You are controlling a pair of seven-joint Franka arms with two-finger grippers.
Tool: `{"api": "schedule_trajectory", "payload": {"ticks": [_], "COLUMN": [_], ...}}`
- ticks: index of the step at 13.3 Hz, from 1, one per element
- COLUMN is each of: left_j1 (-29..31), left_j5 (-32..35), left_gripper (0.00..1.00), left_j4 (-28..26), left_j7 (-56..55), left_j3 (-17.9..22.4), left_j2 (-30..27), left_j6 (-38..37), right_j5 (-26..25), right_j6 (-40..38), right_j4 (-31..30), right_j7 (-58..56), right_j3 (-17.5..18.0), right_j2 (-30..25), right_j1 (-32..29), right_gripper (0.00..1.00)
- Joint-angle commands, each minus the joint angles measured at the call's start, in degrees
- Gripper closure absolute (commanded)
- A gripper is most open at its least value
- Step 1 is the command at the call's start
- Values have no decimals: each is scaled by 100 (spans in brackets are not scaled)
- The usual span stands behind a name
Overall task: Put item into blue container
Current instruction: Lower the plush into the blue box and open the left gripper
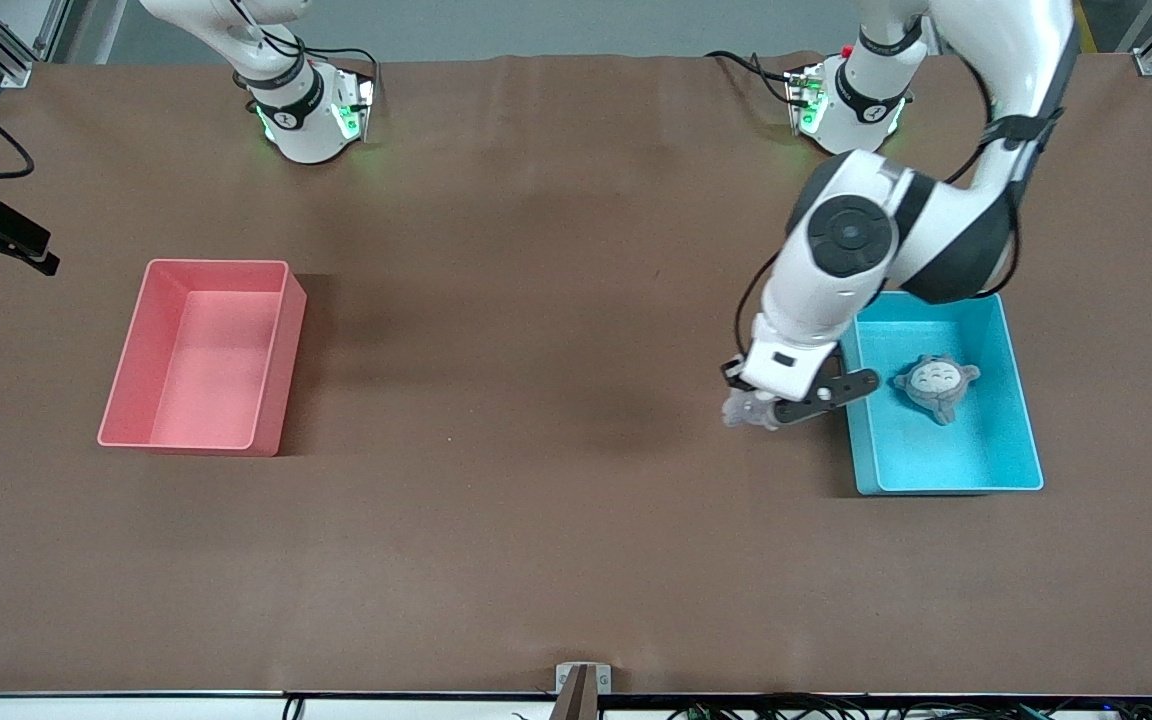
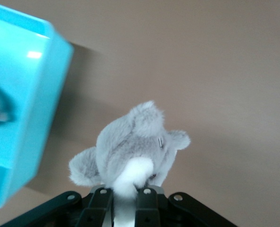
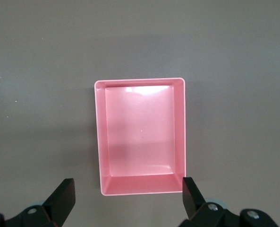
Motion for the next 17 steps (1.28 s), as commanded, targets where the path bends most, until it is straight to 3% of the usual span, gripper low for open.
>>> {"api": "schedule_trajectory", "payload": {"ticks": [1,3,7,10,14,17], "left_j1": [675,1281,2056,2241,2330,2347], "left_j5": [-273,-545,-608,-538,-520,-90], "left_gripper": [96,96,93,91,87,80], "left_j4": [-1297,-1660,-1828,-1907,-2092,-2092], "left_j7": [750,1873,3073,3285,3294,3285], "left_j3": [-47,-47,-21,-12,5,-3], "left_j2": [-1146,-1447,-1265,-913,-193,116], "left_j6": [49,49,93,207,1110,1306], "right_j5": [-22,-22,-22,-22,-22,-22], "right_j6": [-22,-57,-101,-101,-101,-119], "right_j4": [-141,-141,-141,-133,-132,-132], "right_j7": [-25,-25,-34,-34,-43,-43], "right_j3": [5,5,14,14,14,14], "right_j2": [-149,-158,-167,-167,-167,-167], "right_j1": [14,23,23,23,23,23], "right_gripper": [0,0,0,0,0,0]}}
